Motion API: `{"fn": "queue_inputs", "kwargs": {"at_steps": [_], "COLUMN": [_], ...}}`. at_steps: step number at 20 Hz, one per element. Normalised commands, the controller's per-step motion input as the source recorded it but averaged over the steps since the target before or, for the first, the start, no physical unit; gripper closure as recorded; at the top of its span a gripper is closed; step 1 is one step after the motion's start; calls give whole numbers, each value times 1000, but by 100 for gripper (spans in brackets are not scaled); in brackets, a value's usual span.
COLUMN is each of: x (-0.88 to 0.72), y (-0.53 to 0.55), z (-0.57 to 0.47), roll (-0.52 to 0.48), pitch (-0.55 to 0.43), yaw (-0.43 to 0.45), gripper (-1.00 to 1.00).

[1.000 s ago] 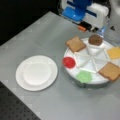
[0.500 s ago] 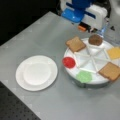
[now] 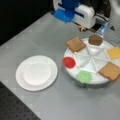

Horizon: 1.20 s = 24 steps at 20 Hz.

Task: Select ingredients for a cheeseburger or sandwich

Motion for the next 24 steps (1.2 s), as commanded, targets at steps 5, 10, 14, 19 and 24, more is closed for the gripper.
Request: {"fn": "queue_inputs", "kwargs": {"at_steps": [5, 10, 14, 19, 24], "x": [-200, -104, -19, -2, -40], "y": [-44, -281, -241, -103, -84], "z": [51, -99, -158, -188, -180], "roll": [347, 304, 269, 361, 464], "pitch": [1, 7, 5, 10, -16], "yaw": [44, -84, -103, -77, -24], "gripper": [-100, -100, -100, -100, -100]}}
